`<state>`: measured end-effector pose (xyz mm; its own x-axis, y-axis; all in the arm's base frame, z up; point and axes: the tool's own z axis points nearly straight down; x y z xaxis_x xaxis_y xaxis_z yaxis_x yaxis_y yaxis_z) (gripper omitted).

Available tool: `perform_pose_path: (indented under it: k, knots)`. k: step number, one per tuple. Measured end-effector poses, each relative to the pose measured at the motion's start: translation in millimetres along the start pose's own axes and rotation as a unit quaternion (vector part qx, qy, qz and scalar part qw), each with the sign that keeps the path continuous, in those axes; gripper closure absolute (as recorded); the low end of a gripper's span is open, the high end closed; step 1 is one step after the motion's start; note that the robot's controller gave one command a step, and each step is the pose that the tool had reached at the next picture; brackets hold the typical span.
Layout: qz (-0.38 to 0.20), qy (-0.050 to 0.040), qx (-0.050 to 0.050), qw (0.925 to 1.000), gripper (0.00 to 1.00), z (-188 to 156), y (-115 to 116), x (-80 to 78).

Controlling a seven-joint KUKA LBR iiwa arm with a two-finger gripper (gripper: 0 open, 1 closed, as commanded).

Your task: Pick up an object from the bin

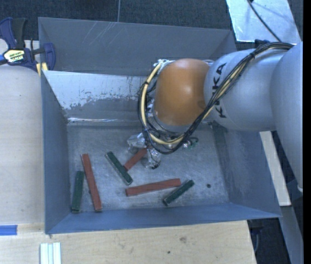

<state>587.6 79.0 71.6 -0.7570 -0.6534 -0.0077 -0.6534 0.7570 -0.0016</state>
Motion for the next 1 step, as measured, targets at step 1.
perform_pose_path:
  k: [1]
  knots:
    - [-0.266,-0.0003,0.002,0.9640,1.00,-177.8,-13.8,-15.8]
